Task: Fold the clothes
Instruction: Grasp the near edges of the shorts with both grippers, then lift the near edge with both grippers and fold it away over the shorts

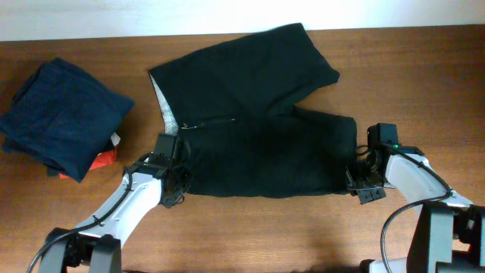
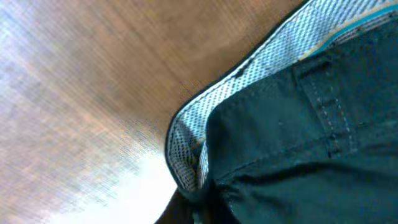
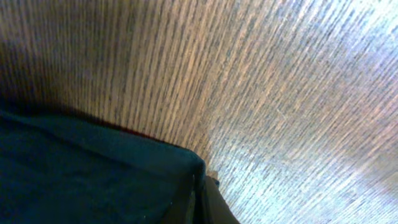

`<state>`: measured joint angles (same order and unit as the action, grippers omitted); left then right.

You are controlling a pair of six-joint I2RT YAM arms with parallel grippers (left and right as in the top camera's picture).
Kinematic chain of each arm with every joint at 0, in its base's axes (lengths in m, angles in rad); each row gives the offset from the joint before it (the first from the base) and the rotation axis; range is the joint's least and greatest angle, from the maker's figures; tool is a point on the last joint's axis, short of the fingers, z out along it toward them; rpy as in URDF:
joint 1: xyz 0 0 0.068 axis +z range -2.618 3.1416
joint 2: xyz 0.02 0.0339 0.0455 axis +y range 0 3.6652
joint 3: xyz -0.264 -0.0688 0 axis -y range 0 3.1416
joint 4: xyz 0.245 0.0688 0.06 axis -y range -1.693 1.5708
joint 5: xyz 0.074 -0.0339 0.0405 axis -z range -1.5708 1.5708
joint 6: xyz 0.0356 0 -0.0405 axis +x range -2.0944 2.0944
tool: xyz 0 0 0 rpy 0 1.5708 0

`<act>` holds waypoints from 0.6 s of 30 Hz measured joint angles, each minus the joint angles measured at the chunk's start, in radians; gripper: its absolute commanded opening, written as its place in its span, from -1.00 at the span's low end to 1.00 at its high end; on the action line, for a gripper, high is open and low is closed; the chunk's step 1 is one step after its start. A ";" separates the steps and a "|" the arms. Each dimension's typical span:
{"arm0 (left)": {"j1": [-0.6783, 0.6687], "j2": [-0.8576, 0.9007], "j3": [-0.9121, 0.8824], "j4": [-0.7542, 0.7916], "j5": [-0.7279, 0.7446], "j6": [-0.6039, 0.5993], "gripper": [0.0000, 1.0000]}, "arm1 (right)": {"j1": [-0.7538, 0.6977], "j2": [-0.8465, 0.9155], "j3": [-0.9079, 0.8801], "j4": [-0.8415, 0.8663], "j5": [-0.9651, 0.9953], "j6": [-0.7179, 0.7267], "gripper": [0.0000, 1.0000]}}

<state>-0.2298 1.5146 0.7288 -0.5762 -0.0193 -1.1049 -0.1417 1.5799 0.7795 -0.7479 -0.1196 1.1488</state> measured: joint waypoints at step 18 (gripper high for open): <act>-0.006 -0.492 0.050 -0.463 0.059 0.308 -0.99 | -0.069 -0.307 0.031 -0.278 0.043 -0.335 -0.92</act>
<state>-0.2356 1.0225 0.7784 -1.0389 0.0395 -0.7971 -0.2108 1.2724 0.8108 -1.0264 -0.0761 0.8139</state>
